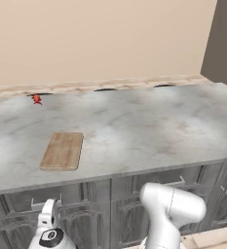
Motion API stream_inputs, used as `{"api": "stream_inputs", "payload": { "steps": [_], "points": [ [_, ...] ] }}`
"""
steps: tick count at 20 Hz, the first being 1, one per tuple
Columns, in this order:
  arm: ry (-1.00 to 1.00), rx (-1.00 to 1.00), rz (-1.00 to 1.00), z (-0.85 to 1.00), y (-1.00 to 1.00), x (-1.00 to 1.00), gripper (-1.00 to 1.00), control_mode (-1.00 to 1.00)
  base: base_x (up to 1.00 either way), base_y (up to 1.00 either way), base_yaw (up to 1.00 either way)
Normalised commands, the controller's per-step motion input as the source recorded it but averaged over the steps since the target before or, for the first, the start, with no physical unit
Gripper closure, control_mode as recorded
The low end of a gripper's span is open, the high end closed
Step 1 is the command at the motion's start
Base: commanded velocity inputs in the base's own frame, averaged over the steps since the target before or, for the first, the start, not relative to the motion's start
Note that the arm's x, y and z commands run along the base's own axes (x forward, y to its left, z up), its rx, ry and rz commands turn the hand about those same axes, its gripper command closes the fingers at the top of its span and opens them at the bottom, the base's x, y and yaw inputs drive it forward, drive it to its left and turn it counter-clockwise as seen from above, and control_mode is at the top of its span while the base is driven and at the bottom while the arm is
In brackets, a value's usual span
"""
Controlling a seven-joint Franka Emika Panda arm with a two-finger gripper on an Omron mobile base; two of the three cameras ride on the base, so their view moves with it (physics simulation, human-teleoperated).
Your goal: Open the drawer on the left and place the cutting tools on the cutting board.
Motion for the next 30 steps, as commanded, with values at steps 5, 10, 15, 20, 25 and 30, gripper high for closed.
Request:
{"api": "stream_inputs", "payload": {
  "steps": [5,10,15,20,25,30],
  "points": [
    [0.0,0.06,0.0,0.2,0.06,0.11,-1.0,-1.0,0.0,0.0,0.0],
    [0.0,0.05,0.0,0.19,0.04,0.14,-1.0,-1.0,0.0,0.0,0.0],
    [0.06,0.04,0.0,0.08,0.07,0.29,-1.0,-1.0,0.0,0.0,0.0],
    [0.17,0.0,0.0,0.0,0.18,0.31,-1.0,-1.0,0.0,0.0,0.0],
    [0.26,0.0,0.0,0.0,0.25,0.42,1.0,-1.0,0.0,0.0,0.0],
    [0.23,0.0,0.0,-0.11,0.17,0.23,1.0,-1.0,0.0,0.0,0.0]
  ]
}}
